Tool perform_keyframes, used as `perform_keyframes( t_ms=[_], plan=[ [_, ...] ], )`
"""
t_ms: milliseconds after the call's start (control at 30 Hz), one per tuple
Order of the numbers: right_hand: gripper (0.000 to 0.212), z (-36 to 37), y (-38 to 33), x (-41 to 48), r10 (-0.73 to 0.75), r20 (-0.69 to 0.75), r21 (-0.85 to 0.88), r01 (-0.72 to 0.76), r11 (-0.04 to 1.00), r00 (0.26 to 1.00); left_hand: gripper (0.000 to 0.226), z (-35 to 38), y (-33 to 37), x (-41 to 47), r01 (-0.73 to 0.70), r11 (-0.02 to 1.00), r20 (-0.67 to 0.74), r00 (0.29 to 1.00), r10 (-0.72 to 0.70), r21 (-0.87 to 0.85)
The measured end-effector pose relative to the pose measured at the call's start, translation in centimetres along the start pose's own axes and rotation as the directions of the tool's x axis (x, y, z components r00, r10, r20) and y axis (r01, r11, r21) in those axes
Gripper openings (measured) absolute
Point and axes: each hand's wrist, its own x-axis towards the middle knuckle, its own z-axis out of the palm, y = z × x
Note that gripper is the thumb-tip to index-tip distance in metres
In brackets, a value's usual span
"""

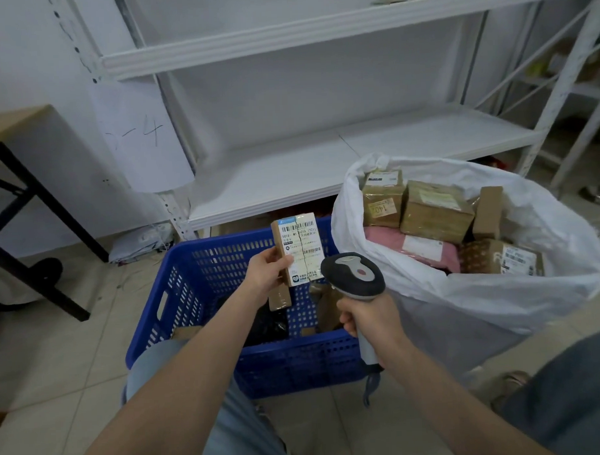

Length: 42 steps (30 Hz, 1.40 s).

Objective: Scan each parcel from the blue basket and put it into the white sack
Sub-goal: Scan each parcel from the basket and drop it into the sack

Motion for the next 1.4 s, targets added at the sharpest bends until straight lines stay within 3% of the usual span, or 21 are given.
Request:
perform_keyframes(
  t_ms=[200,367,500,633,767,900,1000,1133,1300,1400],
  plan=[
    [0.012,-2.3,-2.3,1.0,-0.049,-0.098,0.08,0.057,0.995,0.994,0.035,3.8,4.0,0.3,-0.12,0.991,0.091,0.989,0.114,0.062],
    [0.008,-6.9,-5.2,2.9,-0.12,-0.297,0.21,0.187,0.96,0.947,0.029,11.1,8.3,0.2,-0.228,0.965,0.209,0.958,0.198,0.131],
    [0.021,-11.6,-6.6,4.9,-0.08,-0.395,0.281,0.203,0.938,0.915,0.033,17.9,10.2,0.8,-0.227,0.954,0.239,0.954,0.178,0.195],
    [0.03,-15.1,-8.3,7.5,-0.059,-0.423,0.333,0.215,0.918,0.904,0.022,23.8,11.9,2.4,-0.219,0.928,0.253,0.957,0.143,0.302],
    [0.04,-17.2,-9.8,9.9,-0.033,-0.441,0.377,0.219,0.9,0.897,0.023,27.7,14.0,3.7,-0.111,0.947,0.299,0.954,0.016,0.302],
    [0.043,-18.7,-10.2,11.6,-0.001,-0.45,0.408,0.207,0.889,0.893,0.017,30.0,14.2,5.0,-0.159,0.905,0.33,0.944,0.022,0.394],
    [0.038,-19.2,-10.1,12.1,0.001,-0.449,0.405,0.202,0.892,0.893,0.006,30.9,13.6,5.3,-0.244,0.847,0.358,0.931,0.069,0.472],
    [0.024,-18.6,-10.3,11.3,0.006,-0.44,0.409,0.195,0.891,0.898,0.028,29.3,13.1,5.1,-0.284,0.832,0.36,0.926,0.111,0.476],
    [0.017,-15.5,-10.6,9.1,-0.051,-0.388,0.29,0.174,0.941,0.92,0.033,23.6,12.7,4.1,-0.285,0.82,0.276,0.947,0.162,0.497],
    [0.005,-12.1,-10.7,7.6,-0.056,-0.284,0.292,0.142,0.946,0.957,0.036,18.5,12.1,3.5,-0.348,0.722,0.245,0.937,0.249,0.598]
  ],
)
